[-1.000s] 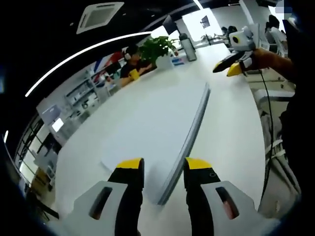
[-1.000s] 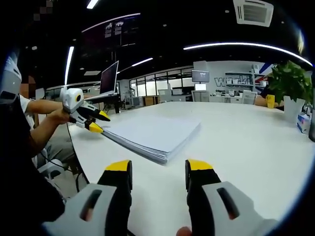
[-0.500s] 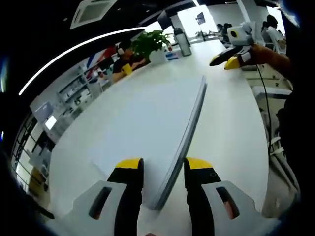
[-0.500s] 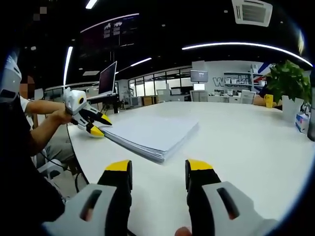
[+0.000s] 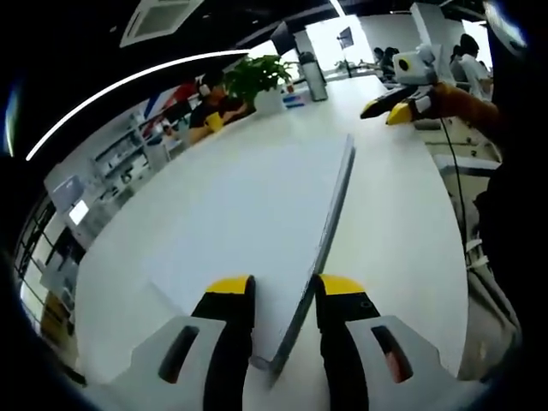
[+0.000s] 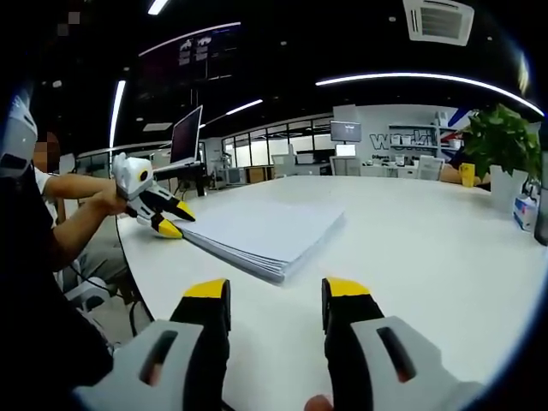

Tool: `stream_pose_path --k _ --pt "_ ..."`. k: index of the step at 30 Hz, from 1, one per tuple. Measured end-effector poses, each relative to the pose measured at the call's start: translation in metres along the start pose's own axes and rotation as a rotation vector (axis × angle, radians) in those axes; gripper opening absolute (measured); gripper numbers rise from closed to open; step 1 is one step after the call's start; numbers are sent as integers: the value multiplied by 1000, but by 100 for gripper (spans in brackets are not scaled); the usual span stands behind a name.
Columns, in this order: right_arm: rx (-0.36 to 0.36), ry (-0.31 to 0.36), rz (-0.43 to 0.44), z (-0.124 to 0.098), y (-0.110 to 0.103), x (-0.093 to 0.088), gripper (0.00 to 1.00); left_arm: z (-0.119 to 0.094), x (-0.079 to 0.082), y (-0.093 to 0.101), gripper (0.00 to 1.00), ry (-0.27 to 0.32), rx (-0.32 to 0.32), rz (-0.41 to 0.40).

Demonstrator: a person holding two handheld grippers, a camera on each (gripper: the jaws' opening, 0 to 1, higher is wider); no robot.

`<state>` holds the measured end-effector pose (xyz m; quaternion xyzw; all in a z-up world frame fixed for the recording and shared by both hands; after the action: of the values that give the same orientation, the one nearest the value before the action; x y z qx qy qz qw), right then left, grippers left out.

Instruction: Grasp the top corner of one sheet in the document stack and pull a single sheet out from the document stack, separating that one sheet from the rest and lifting it clear until the single sheet is fully removed from the stack

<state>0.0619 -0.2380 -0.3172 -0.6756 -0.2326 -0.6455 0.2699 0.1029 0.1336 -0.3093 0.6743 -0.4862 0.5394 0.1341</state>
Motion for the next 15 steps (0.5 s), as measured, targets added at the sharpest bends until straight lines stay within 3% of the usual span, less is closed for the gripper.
stream_pose_path --k 15 --pt "-1 3 5 0 -1 1 42 0 1 1 27 4 -9 26"
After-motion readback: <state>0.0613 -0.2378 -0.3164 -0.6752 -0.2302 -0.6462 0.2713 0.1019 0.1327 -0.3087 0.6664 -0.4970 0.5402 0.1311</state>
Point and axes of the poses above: the point that each gripper's makers call its tool centre point, and the gripper's own axes: z roughly forward along the fingers, y roughly to its right, x roughly out of its top, the point moved 9 cm from there along -z, roughly backward along the fingers, and after that the axes turned 10 degrees about y, right-handed, at the moved point
